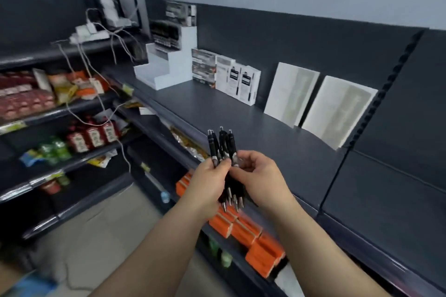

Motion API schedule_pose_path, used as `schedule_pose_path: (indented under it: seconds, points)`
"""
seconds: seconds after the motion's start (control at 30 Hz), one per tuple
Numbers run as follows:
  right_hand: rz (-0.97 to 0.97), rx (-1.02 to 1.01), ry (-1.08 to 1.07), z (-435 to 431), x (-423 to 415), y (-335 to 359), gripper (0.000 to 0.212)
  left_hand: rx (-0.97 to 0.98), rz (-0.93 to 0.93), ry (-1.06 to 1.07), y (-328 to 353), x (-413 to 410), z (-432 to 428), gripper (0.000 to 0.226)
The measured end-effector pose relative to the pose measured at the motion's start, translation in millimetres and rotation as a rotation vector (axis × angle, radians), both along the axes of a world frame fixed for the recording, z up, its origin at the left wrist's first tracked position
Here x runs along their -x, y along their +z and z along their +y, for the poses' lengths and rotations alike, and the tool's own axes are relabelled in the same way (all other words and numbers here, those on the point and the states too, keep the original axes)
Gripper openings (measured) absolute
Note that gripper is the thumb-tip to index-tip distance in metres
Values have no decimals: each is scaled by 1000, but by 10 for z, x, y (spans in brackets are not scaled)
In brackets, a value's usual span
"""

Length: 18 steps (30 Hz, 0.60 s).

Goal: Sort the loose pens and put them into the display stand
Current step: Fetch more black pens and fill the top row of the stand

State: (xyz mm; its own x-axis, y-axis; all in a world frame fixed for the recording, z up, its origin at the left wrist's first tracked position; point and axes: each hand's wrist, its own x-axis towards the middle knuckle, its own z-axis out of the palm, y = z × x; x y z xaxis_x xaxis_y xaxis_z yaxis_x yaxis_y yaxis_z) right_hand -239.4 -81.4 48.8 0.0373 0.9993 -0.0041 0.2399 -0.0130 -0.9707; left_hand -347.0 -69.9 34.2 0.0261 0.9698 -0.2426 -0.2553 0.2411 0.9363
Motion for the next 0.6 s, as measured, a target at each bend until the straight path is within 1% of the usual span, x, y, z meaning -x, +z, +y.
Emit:
schedule_pose_path:
  seconds: [0.1,0.23,0.3,0.4,0.5,0.6]
  points:
    - [51,43,106,396,394,-54,25,-3,-23,91,-57,410,277,20]
    - [104,81,224,1015,825,-112,14,-8,22,199,-79,872,754,19]
    - [113,80,287,1364,1017,-159,15,-10,21,261,-63,1080,1040,18]
    - [10,57,342,1940,1335,-199,17,32,31,335,16,1368,1523,18]
    - [-119,-18,380,2487,1627,-180,22,41,47,371,99,1619,1979,16]
    - [-158,-75,443,2919,1836,-111,18,19,58,420,149,1821,2375,15]
